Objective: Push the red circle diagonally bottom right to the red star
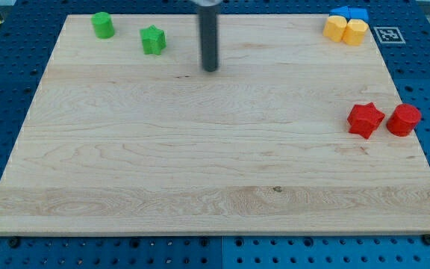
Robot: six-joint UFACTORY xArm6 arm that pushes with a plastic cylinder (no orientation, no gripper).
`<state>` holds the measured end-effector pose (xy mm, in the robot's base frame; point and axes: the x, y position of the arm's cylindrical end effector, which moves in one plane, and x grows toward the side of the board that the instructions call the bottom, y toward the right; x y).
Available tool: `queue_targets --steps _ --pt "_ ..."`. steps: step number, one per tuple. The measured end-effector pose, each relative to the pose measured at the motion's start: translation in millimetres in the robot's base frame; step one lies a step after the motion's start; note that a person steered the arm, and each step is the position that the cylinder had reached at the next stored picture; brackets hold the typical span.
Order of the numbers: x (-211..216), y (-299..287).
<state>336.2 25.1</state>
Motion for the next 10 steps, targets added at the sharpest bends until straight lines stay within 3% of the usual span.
queue_targets --steps 2,3,5,7,9,10 --pt "16.5 210.5" --pt "78.0 262.0" --pt "195.0 272.5" --pt "191.5 272.5" --pt "158.9 267.4" --pt "169.6 269.0"
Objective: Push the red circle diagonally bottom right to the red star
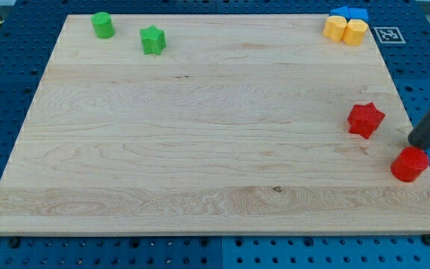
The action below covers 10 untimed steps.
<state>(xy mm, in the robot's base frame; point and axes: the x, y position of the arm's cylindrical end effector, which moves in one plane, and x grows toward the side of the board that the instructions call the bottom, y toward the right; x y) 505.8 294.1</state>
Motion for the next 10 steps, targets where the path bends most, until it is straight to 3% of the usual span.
queue_targets --steps 2,5,8,10 --pt "36.9 14.0" --pt "6.5 2.5" --pt "25.5 -7.4" --pt "13.8 -21.1"
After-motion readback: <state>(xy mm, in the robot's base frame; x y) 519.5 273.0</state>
